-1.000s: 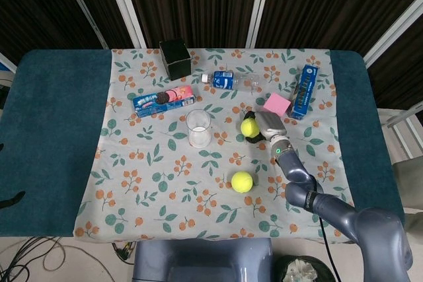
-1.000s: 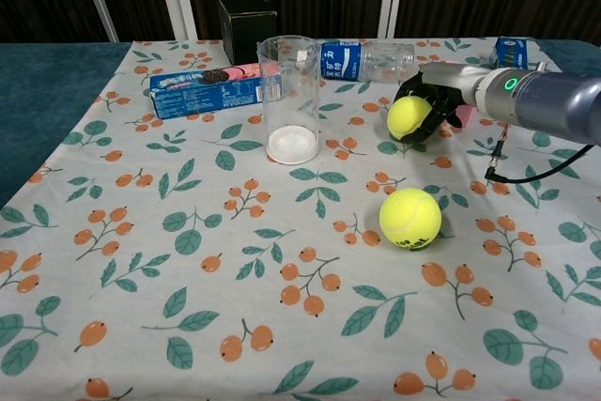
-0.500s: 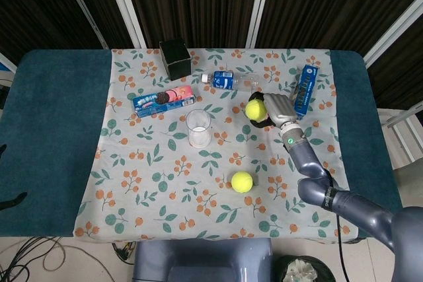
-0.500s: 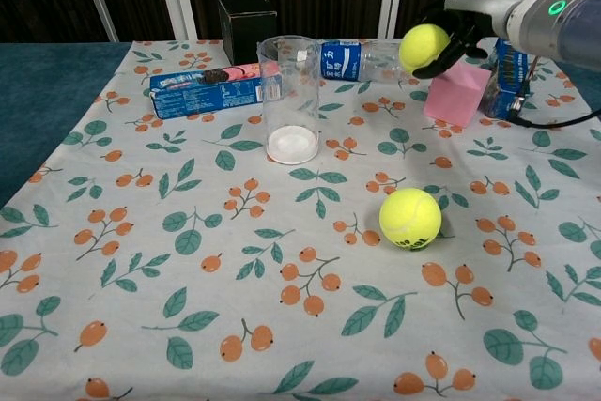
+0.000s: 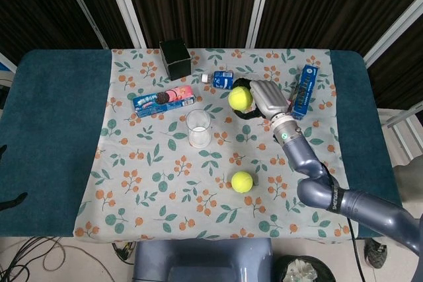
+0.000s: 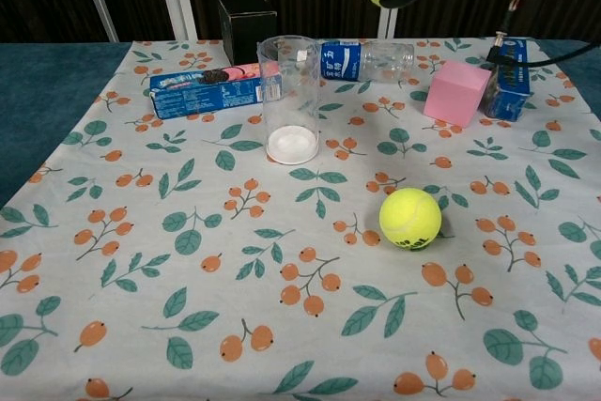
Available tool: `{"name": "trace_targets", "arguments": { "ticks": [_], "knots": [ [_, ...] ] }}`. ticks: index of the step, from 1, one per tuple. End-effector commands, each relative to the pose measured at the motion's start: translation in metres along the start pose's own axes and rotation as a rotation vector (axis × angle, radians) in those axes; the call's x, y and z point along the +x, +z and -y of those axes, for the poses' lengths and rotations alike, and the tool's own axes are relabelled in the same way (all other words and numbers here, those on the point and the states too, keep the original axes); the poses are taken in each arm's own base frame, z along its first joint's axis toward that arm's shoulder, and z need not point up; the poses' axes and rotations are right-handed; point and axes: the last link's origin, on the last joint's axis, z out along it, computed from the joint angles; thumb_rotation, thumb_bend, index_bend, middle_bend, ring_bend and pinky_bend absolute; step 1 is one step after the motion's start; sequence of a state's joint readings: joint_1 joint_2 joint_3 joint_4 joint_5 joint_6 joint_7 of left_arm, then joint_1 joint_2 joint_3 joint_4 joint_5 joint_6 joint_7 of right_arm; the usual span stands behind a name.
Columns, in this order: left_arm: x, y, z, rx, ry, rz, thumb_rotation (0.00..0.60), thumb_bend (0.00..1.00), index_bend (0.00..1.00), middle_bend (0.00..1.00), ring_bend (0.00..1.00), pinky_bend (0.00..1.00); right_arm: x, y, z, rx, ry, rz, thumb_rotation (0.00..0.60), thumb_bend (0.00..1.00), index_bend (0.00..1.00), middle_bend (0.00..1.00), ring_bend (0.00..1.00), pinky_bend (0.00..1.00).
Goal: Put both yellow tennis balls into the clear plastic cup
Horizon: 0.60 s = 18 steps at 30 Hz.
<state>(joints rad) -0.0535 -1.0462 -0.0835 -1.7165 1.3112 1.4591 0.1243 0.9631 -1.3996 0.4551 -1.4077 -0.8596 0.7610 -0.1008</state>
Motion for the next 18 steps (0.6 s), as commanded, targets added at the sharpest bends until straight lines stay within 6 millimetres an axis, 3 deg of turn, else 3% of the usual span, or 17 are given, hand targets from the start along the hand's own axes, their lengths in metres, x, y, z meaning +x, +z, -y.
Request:
{"name": "trace_targets", "arguments": {
  "ticks": [1, 8, 18],
  "knots": [
    [0.0, 0.0, 0.0, 0.003, 0.001, 0.0, 0.6, 0.0, 0.0, 0.0, 0.0, 0.0, -0.001, 0.01, 0.017, 0.021, 0.026, -0.007, 0.6, 0.35, 0.5, 0.41, 0.53, 0.94],
    [0.0, 0.0, 0.001, 0.007, 0.004, 0.004, 0.6, 0.0, 0.0, 0.0, 0.0, 0.0, -0.015, 0.027, 0.04, 0.031, 0.051, 0.024, 0.6, 0.35, 0.5, 0.41, 0.52, 0.96],
    [0.001, 0.0, 0.002, 0.01, 0.001, 0.005, 0.6, 0.0, 0.0, 0.0, 0.0, 0.0, -0.047, 0.03, 0.061, 0.056, 0.055, 0.101, 0.6, 0.35, 0.49, 0.39, 0.47, 0.98]
  ]
}}
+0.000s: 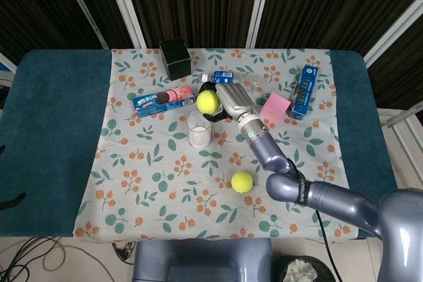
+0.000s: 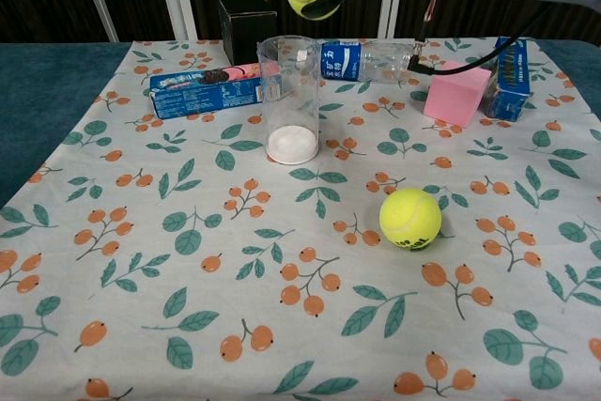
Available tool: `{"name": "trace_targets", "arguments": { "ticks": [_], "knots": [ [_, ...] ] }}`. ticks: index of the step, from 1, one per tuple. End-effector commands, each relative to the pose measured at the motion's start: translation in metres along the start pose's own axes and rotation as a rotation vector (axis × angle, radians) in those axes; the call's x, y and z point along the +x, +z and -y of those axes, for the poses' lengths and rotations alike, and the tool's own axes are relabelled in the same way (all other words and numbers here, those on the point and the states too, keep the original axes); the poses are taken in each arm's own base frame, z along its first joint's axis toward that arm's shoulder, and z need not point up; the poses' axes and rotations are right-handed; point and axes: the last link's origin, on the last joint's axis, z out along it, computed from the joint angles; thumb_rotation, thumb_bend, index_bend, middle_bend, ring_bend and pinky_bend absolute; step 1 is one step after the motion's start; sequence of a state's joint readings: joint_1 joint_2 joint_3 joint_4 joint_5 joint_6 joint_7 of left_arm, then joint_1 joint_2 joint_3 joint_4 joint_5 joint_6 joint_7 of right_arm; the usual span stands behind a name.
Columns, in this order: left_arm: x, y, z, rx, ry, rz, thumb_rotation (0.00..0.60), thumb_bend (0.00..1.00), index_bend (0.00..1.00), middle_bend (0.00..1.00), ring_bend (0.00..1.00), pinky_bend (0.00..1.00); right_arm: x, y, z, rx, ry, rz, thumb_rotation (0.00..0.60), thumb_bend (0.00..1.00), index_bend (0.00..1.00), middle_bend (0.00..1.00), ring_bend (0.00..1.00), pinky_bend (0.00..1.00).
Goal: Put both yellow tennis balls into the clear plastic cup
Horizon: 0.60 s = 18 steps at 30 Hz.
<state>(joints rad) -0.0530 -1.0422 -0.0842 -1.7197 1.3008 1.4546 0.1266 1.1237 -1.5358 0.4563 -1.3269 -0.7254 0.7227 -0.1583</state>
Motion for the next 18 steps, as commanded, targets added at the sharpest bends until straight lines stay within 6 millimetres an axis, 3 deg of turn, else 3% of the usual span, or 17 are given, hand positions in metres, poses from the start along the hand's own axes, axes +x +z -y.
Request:
{"name": "trace_targets", "arguments": {
  "ticks": [1, 7, 8, 9, 10, 12, 18],
  "knots": [
    [0.001, 0.0, 0.0, 0.001, -0.003, -0.002, 0.6, 0.0, 0.0, 0.0, 0.0, 0.0, -0.008, 0.001, 0.005, 0.008, 0.004, 0.018, 0.6, 0.35, 0.49, 0.39, 0.46, 0.99],
    [0.002, 0.001, 0.002, 0.007, -0.007, -0.003, 0.6, 0.0, 0.0, 0.0, 0.0, 0.0, -0.015, -0.001, 0.011, 0.017, 0.018, 0.04, 0.6, 0.35, 0.43, 0.34, 0.38, 1.0],
    [0.002, 0.001, 0.002, 0.006, -0.008, -0.002, 0.6, 0.0, 0.0, 0.0, 0.0, 0.0, -0.016, -0.001, 0.011, 0.016, 0.021, 0.045, 0.6, 0.35, 0.41, 0.34, 0.37, 0.95],
    [0.002, 0.001, 0.002, 0.006, -0.008, -0.002, 0.6, 0.0, 0.0, 0.0, 0.0, 0.0, -0.017, -0.001, 0.011, 0.015, 0.024, 0.05, 0.6, 0.35, 0.39, 0.32, 0.34, 0.73],
    [0.002, 0.001, 0.002, 0.006, -0.008, -0.002, 0.6, 0.0, 0.0, 0.0, 0.0, 0.0, -0.018, -0.001, 0.012, 0.015, 0.029, 0.057, 0.6, 0.35, 0.35, 0.3, 0.32, 0.44],
    [0.002, 0.001, 0.002, 0.006, -0.008, -0.003, 0.6, 0.0, 0.0, 0.0, 0.0, 0.0, -0.019, -0.001, 0.012, 0.014, 0.032, 0.068, 0.6, 0.34, 0.3, 0.25, 0.26, 0.04],
    [0.002, 0.001, 0.003, 0.013, -0.007, -0.002, 0.6, 0.0, 0.0, 0.0, 0.0, 0.0, -0.019, -0.004, 0.011, 0.006, 0.018, 0.127, 0.6, 0.32, 0.2, 0.16, 0.2, 0.0]
  ]
}}
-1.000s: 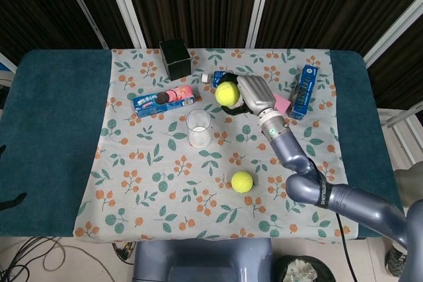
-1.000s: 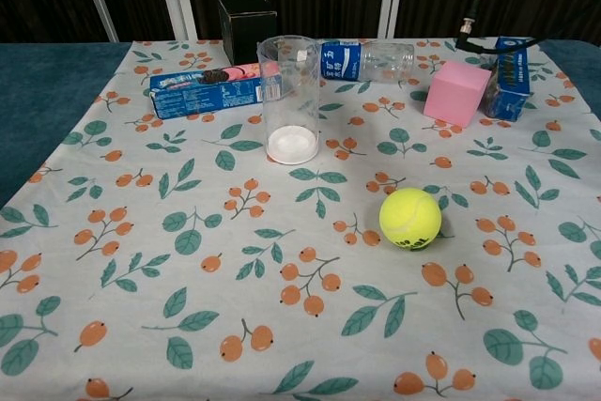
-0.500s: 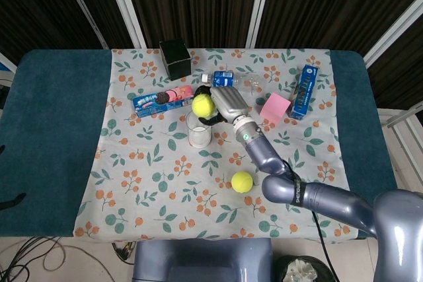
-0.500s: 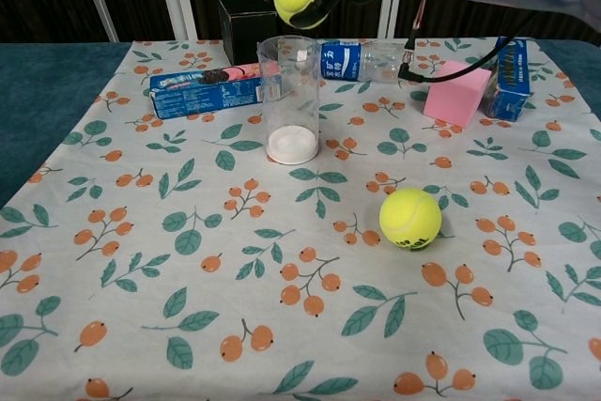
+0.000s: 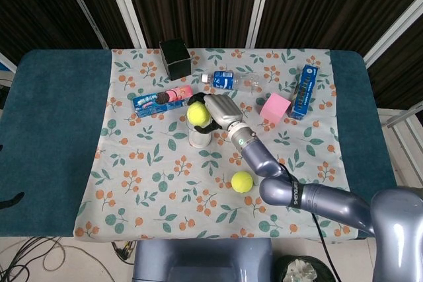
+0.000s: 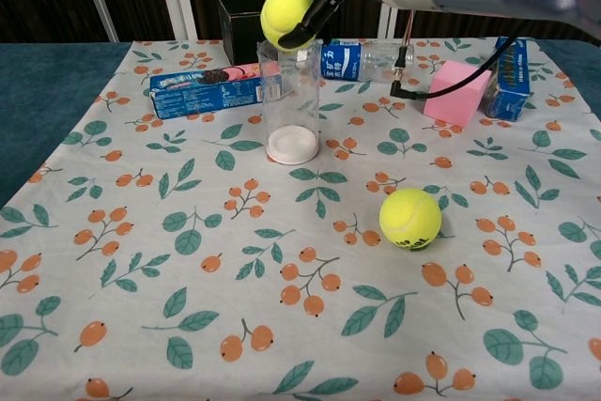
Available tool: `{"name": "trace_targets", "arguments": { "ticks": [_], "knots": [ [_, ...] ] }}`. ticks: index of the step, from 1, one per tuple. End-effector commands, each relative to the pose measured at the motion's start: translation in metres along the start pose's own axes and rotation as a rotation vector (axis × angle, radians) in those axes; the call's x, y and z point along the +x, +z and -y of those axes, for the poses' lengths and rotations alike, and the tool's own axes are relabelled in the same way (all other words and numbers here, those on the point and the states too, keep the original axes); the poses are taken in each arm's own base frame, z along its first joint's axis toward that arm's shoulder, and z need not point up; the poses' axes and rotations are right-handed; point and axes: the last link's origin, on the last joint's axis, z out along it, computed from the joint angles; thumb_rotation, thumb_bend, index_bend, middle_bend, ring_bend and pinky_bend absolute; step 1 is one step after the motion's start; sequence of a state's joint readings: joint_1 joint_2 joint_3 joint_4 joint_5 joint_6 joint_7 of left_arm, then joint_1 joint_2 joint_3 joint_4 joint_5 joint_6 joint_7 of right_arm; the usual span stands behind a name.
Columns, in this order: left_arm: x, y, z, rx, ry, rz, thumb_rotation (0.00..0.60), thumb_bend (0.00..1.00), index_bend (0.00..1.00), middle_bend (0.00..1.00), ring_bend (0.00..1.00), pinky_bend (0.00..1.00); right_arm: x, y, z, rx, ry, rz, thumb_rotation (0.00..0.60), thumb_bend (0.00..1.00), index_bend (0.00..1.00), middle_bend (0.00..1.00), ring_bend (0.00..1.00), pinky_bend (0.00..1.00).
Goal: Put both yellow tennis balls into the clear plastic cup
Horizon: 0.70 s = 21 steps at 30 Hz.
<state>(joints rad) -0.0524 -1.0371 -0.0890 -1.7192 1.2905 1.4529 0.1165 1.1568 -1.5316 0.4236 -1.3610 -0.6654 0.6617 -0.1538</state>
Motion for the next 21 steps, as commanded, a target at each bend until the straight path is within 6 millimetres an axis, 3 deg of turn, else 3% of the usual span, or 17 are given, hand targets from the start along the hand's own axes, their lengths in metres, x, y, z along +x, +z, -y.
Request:
{"name": "trace_targets", "arguments": {
  "ticks": [1, 8, 13, 15, 21],
  "knots": [
    [0.0, 0.0, 0.0, 0.004, 0.0, 0.001, 0.6, 0.0, 0.0, 0.0, 0.0, 0.0, 0.002, -0.002, -0.001, -0.007, -0.012, 0.018, 0.6, 0.32, 0.19, 0.16, 0.2, 0.0],
    [0.0, 0.0, 0.001, 0.015, 0.003, -0.001, 0.6, 0.0, 0.0, 0.0, 0.0, 0.0, 0.009, -0.008, 0.001, -0.005, -0.008, 0.031, 0.6, 0.28, 0.15, 0.12, 0.15, 0.0],
    [0.001, 0.0, 0.001, 0.019, 0.005, -0.002, 0.6, 0.0, 0.0, 0.0, 0.0, 0.0, 0.028, -0.017, 0.002, 0.008, -0.032, -0.039, 0.6, 0.28, 0.15, 0.12, 0.15, 0.0],
    [0.0, 0.0, 0.001, 0.019, 0.006, -0.001, 0.6, 0.0, 0.0, 0.0, 0.0, 0.0, 0.038, -0.027, -0.003, 0.009, -0.066, -0.086, 0.6, 0.28, 0.15, 0.12, 0.15, 0.0],
    [-0.001, 0.0, -0.002, 0.009, 0.008, 0.006, 0.6, 0.0, 0.0, 0.0, 0.0, 0.0, 0.051, -0.086, -0.045, -0.066, -0.1, -0.126, 0.6, 0.28, 0.15, 0.12, 0.15, 0.0]
  ]
}}
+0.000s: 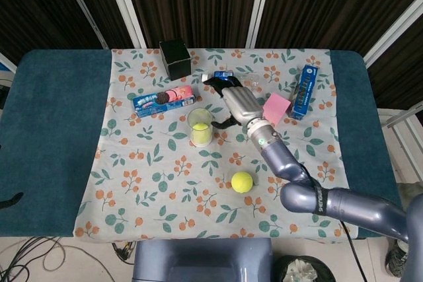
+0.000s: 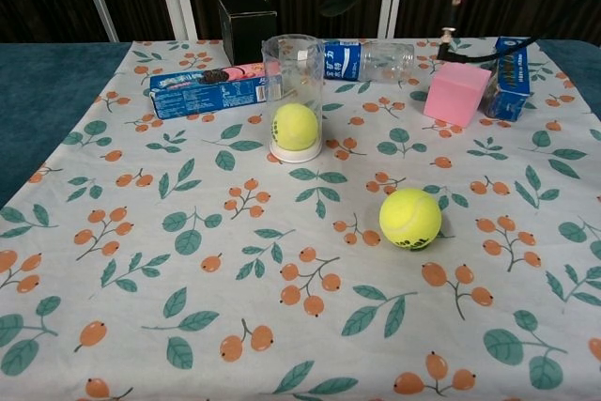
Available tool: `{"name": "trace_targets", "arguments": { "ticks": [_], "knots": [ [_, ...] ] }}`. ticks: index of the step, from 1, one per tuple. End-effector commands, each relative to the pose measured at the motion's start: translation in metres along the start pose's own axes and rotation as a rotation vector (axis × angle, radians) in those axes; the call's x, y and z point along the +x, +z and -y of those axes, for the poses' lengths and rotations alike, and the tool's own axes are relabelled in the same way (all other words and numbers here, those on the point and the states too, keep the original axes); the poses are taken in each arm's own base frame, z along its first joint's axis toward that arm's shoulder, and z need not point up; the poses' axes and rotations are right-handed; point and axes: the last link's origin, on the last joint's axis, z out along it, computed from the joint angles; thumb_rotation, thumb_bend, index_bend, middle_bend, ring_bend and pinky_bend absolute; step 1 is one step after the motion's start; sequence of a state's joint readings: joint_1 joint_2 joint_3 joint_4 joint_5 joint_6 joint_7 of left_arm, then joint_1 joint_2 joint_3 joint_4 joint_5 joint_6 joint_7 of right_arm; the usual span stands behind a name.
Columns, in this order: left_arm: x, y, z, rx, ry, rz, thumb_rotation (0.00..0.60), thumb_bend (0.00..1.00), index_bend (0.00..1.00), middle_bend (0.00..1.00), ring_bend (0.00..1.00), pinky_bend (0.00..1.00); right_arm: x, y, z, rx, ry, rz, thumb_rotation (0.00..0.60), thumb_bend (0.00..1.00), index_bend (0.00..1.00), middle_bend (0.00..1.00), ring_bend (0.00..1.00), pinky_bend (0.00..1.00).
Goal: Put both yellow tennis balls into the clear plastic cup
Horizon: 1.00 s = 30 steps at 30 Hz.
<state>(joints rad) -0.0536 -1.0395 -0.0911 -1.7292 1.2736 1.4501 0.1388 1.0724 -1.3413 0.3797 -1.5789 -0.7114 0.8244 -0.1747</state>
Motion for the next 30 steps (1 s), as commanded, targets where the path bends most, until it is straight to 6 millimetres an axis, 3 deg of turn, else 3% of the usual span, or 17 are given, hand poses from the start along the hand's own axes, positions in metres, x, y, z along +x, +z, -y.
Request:
{"name": "trace_targets", "arguments": {
  "ticks": [1, 6, 16, 23, 30],
  "knots": [
    [0.0, 0.0, -0.002, -0.006, 0.001, 0.0, 0.6, 0.0, 0.0, 0.0, 0.0, 0.0, 0.008, -0.049, -0.036, -0.063, -0.02, 0.003, 0.6, 0.28, 0.15, 0.12, 0.15, 0.0],
    [-0.001, -0.001, -0.002, -0.006, 0.003, -0.001, 0.6, 0.0, 0.0, 0.0, 0.0, 0.0, -0.004, -0.096, -0.064, -0.082, -0.087, 0.062, 0.6, 0.28, 0.15, 0.12, 0.15, 0.0],
    [-0.002, -0.001, -0.003, -0.003, 0.006, 0.002, 0.6, 0.0, 0.0, 0.0, 0.0, 0.0, -0.042, -0.157, -0.097, -0.056, -0.11, 0.16, 0.6, 0.28, 0.15, 0.12, 0.15, 0.0],
    [-0.003, -0.001, -0.003, -0.005, 0.009, 0.007, 0.6, 0.0, 0.0, 0.0, 0.0, 0.0, -0.075, -0.175, -0.097, 0.006, -0.096, 0.198, 0.6, 0.28, 0.15, 0.12, 0.15, 0.0],
    [-0.002, 0.0, -0.003, -0.003, 0.008, 0.007, 0.6, 0.0, 0.0, 0.0, 0.0, 0.0, -0.106, -0.175, -0.095, 0.048, -0.091, 0.222, 0.6, 0.28, 0.15, 0.12, 0.15, 0.0]
  ]
}}
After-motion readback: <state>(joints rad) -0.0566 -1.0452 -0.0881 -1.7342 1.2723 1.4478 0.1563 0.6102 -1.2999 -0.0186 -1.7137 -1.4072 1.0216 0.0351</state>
